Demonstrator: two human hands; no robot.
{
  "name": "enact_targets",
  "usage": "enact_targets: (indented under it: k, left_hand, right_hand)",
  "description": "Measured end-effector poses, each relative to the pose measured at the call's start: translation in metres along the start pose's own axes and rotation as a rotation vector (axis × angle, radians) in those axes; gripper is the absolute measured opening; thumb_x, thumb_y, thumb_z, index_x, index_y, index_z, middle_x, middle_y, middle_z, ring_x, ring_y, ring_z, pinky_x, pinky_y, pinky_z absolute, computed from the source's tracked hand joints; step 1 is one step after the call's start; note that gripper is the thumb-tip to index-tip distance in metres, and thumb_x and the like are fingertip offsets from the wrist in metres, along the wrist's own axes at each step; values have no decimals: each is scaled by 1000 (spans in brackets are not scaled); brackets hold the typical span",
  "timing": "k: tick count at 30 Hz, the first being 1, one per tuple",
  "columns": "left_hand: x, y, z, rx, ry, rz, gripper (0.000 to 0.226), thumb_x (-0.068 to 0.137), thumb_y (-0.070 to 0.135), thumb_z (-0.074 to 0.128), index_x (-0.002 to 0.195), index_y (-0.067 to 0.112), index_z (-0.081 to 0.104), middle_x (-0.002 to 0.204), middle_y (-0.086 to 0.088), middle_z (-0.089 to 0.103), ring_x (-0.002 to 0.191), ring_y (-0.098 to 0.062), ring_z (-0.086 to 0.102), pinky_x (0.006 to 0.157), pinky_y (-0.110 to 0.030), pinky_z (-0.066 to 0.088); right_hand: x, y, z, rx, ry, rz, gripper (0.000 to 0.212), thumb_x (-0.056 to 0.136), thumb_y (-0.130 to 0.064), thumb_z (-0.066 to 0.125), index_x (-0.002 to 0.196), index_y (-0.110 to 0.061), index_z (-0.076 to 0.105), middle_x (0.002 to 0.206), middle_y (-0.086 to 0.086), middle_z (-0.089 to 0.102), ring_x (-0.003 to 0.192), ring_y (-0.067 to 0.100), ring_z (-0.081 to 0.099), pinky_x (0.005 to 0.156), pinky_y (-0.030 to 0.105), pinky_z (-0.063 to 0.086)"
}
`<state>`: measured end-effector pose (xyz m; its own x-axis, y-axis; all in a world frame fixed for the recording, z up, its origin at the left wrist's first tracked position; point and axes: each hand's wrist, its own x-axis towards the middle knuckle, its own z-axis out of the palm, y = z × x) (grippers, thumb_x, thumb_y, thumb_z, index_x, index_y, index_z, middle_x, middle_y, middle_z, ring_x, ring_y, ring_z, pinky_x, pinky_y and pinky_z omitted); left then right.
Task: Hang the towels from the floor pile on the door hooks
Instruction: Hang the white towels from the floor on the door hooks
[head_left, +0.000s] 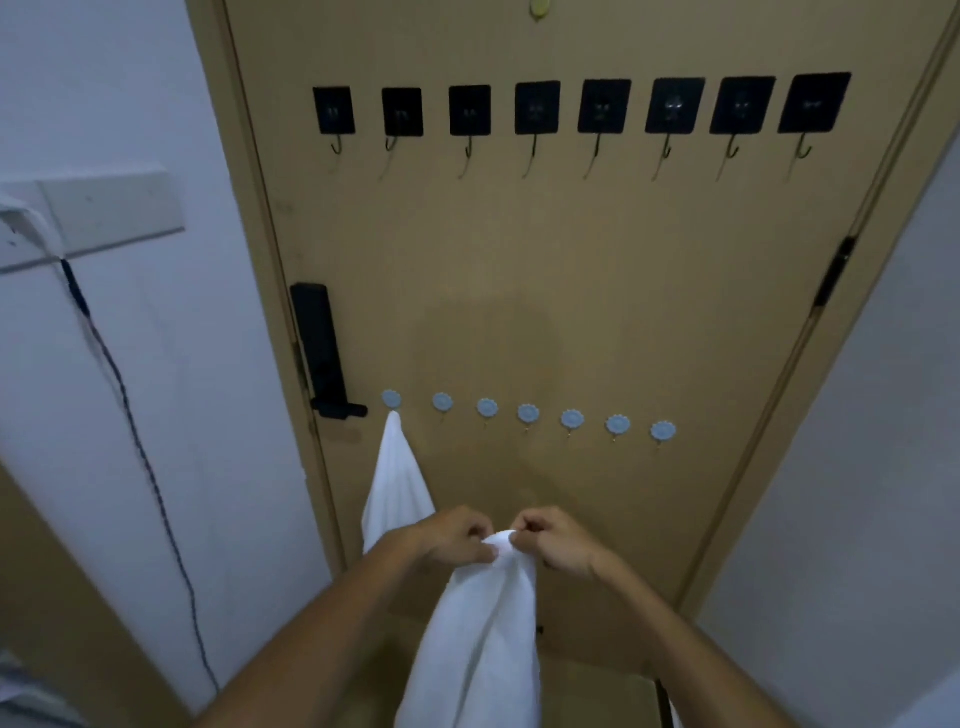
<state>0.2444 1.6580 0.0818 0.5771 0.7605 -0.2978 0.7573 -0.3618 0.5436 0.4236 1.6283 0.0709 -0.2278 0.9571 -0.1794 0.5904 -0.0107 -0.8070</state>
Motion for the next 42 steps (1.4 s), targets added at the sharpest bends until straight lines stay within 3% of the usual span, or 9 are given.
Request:
enact_targets:
  k: [8, 14, 21, 26, 30, 32, 35, 40, 42]
  left_hand:
    - [62, -46, -48, -154, 82, -107, 21, 86, 24, 64, 73, 25, 47, 93, -5, 56, 68, -13, 54, 63, -25, 45]
    - [98, -95, -68, -59, 56, -140, 3, 93, 25, 52, 92, 22, 50, 103, -5, 57, 83, -15, 53, 70, -24, 42]
    - [164, -155, -94, -71, 116, -84, 33, 93, 11, 47, 70, 30, 34, 68, 9, 40, 63, -4, 37, 59, -18, 28]
    - [214, -208, -123, -154, 172, -17, 33, 87, -3, 42, 76, 27, 34, 67, 9, 39, 57, -2, 40, 60, -13, 32]
    - [253, -247, -137, -142, 189, 29, 24, 80, 3, 42, 86, 21, 55, 88, 7, 54, 88, -2, 56, 77, -4, 35]
    - [271, -261, -139, -100, 190, 22, 27, 84, 3, 46, 102, 15, 60, 111, -6, 58, 109, -19, 56, 96, -15, 37]
    - [291, -268, -139, 9, 187, -37, 33, 91, 10, 48, 124, 15, 51, 135, -1, 47, 128, -15, 44, 112, -26, 28]
    - [309, -263, -129, 19, 108, -115, 44, 96, 11, 43, 140, 11, 40, 147, -7, 36, 135, -23, 37, 111, -31, 30]
    - [312, -262, -121, 7, 129, -120, 44, 98, 13, 42, 141, 11, 37, 148, -8, 36, 135, -22, 37, 111, -30, 29]
  right_hand:
    - [99, 6, -24, 50, -101, 8, 28, 89, -8, 51, 64, -21, 50, 64, -7, 47, 60, 6, 40, 58, 19, 32]
    - [168, 18, -17, -64, -121, -63, 27, 93, -14, 49, 69, -24, 50, 69, -10, 50, 64, 3, 43, 62, 18, 37]
    - [250, 27, -7, -7, 22, -34, 28, 89, -4, 52, 73, -25, 42, 68, -10, 45, 61, 1, 40, 57, 11, 34]
    - [313, 34, 2, -66, 105, 14, 30, 86, -3, 46, 71, -29, 45, 67, -11, 49, 62, 2, 45, 61, 19, 35]
    - [357, 39, 13, -109, 187, 55, 34, 82, 6, 39, 82, -24, 55, 79, -12, 57, 69, -7, 50, 67, 13, 34]
    - [375, 39, 17, -160, 204, 65, 31, 82, 6, 39, 101, -5, 61, 102, 5, 63, 93, 9, 56, 76, 9, 33]
    - [393, 40, 22, -200, 217, 94, 34, 87, -5, 36, 114, 4, 55, 120, 18, 56, 114, 26, 51, 89, 13, 30]
    - [407, 40, 39, -223, 261, 91, 59, 84, -32, 20, 107, 6, 59, 112, 18, 59, 106, 23, 53, 88, 18, 33]
    - [411, 46, 50, -282, 289, 117, 41, 87, -23, 34, 100, 4, 62, 103, 15, 64, 98, 20, 59, 85, 19, 41]
